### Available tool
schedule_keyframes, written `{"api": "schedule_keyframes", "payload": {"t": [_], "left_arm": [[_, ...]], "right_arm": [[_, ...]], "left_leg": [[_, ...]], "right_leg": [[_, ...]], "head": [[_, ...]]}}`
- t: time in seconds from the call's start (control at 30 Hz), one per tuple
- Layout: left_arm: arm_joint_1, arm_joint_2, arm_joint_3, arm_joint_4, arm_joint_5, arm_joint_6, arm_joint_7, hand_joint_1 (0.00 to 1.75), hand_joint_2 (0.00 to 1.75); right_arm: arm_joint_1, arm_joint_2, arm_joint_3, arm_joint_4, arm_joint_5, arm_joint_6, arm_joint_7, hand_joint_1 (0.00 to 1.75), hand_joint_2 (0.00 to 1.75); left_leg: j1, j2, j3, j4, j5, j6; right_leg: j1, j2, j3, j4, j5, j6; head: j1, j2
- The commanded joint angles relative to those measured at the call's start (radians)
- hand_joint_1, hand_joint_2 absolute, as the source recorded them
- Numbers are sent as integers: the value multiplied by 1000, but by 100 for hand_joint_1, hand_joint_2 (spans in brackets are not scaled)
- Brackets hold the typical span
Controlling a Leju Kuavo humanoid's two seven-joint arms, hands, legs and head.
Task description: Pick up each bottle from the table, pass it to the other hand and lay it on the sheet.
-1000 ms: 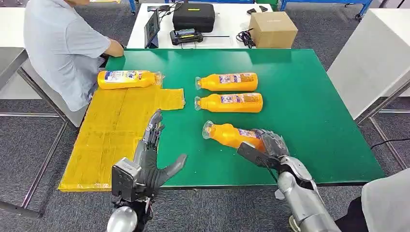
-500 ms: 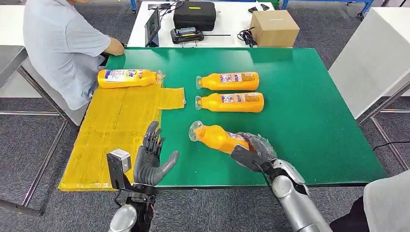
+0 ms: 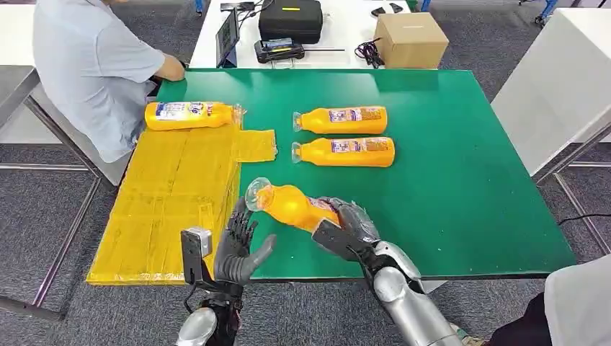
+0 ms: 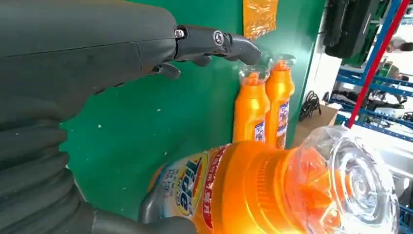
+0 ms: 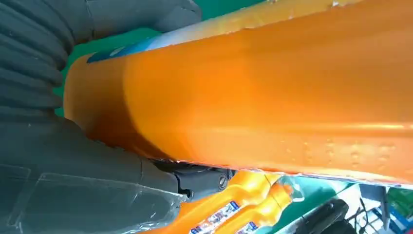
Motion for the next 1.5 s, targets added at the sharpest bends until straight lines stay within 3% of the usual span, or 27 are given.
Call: {"api": "schedule_keyframes", "payload": {"t": [0.03, 0.37, 0.8, 1.5], "left_arm": [[-38, 1, -27, 75, -11, 19, -15, 0, 175], [-135, 8, -100, 139, 88, 119, -68, 0, 175], [-174, 31, -207, 195, 153, 149, -107, 0, 175], [-216, 30, -226, 195, 239, 178, -148, 0, 175]], "right_arm": [[-26, 3, 27, 38, -2, -7, -2, 175, 175], [-75, 16, 102, 99, 12, -77, 19, 175, 175], [-131, 13, 152, 134, -13, -135, 44, 171, 175], [-175, 14, 206, 186, 14, -184, 70, 175, 175]], "left_leg": [[0, 0, 5, 0, -2, -2], [0, 1, 3, 0, -1, -2], [0, 1, 4, -1, -1, -2], [0, 1, 3, 0, -1, -2]], "right_leg": [[0, -1, 5, 0, -2, -2], [0, 0, 3, 1, -2, -2], [0, 0, 4, 0, -2, -2], [0, 1, 3, 0, -1, -2]], "head": [[0, 0], [0, 0], [0, 0], [0, 0]]}}
